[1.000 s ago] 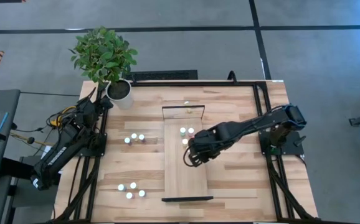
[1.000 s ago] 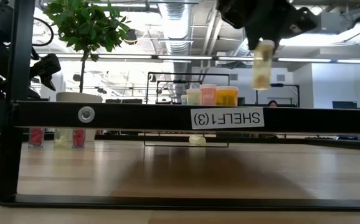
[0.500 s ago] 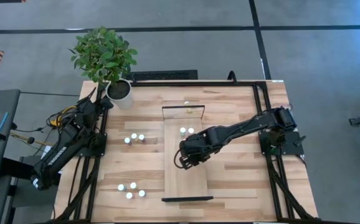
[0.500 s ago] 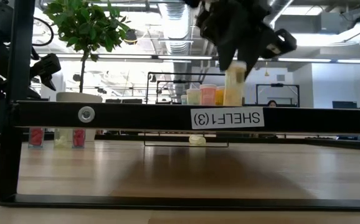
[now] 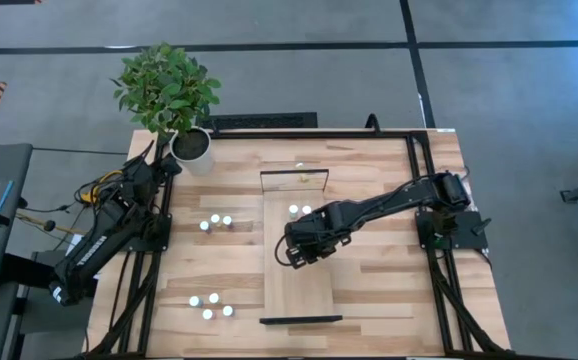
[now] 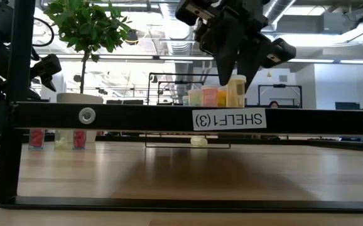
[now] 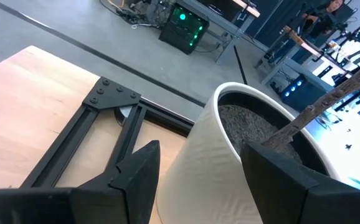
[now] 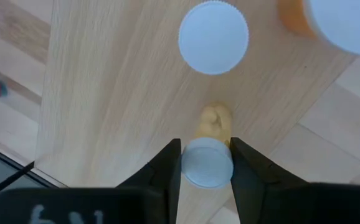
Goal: Pick and place medicine bottles onto shelf by color
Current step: Put the yellow pill bottle on the shelf
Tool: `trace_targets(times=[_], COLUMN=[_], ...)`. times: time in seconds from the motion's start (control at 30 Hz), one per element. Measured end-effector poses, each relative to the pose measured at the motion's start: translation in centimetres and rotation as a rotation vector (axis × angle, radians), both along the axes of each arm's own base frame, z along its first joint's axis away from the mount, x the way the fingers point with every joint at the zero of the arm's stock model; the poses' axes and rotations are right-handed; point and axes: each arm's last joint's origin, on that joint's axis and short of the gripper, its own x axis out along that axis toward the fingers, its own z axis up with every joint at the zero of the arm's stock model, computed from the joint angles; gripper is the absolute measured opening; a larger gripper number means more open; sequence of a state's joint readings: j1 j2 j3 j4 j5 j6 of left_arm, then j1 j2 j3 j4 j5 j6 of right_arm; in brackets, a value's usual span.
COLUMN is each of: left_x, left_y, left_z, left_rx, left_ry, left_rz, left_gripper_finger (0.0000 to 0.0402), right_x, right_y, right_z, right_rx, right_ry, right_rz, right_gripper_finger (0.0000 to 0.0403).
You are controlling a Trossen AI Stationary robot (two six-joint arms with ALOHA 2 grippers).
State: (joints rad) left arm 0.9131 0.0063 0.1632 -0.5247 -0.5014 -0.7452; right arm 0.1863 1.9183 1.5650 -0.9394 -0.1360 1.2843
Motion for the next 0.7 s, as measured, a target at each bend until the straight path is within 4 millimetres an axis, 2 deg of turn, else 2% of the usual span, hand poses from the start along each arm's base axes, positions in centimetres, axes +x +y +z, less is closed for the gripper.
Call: trace_targets(times=[0.33, 0.5, 0.7], left_x=[0.0, 0.0, 0.0], left_y=[0.0, 0.0, 0.0], left_z=[0.0, 0.0, 0.0], left_rx=[0.0, 0.0, 0.0], left_ry=[0.0, 0.0, 0.001], left_rz=[0.0, 0.0, 0.001], left_gripper_finger=[0.021, 0.021, 0.021], right_x=[-0.1, -0.2, -0.3], right_y=[-0.9, -1.1, -1.1], right_z=[0.0, 2.0, 3.7], right_rx=[-0.009, -0.021, -0.022], right_ry=[0.035, 0.033, 0.04], right_rz=[-0.02, 0.004, 0.009], right_gripper_finger=[0.0185, 0.0213, 0.0218])
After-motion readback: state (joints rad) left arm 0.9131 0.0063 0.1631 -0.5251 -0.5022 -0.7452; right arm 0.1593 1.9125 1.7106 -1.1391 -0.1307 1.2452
